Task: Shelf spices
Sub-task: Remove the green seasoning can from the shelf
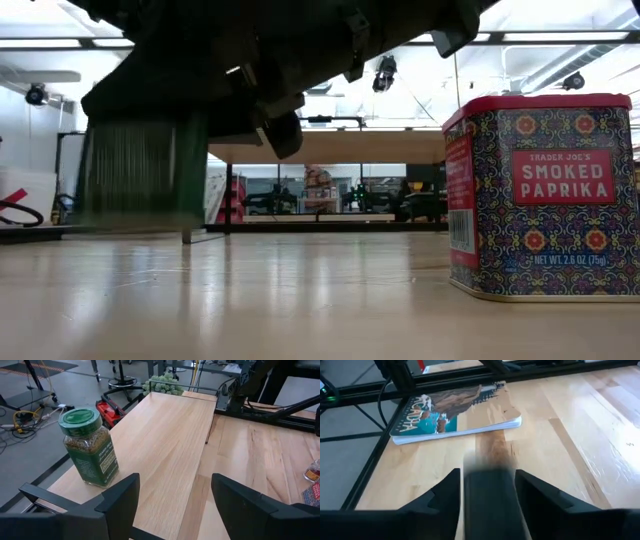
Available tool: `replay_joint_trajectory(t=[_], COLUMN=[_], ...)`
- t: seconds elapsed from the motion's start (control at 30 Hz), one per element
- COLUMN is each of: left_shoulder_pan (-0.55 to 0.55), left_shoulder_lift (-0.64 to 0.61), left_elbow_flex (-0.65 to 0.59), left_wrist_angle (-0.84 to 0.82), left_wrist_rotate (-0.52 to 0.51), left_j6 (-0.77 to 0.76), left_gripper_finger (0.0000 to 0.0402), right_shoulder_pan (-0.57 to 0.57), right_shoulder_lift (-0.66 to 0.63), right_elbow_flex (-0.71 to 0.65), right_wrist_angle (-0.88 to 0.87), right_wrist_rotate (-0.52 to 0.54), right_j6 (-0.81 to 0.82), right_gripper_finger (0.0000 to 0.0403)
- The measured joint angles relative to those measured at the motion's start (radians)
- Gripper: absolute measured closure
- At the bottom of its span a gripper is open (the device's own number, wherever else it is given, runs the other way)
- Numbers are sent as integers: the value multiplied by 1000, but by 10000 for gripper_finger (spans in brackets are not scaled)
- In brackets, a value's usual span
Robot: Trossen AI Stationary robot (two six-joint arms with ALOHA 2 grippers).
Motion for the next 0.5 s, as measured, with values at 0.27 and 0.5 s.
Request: replay_joint_trajectory(t=[0.27, 0.5], left_shoulder_pan=[0, 0], left_shoulder_lift=[0, 0], left_elbow_flex=[0, 0], left_wrist_angle=[0, 0], left_wrist_rotate=[0, 0], left_j6=[0, 0], left_gripper_finger=[157, 166], right_shoulder_pan=[-2, -2], right_shoulder_lift=[0, -5], right_elbow_flex=[0, 0], right_wrist_angle=[-3, -4], right_wrist_rotate=[-1, -19], right_j6=[-12, -38], right_gripper_finger=[188, 174])
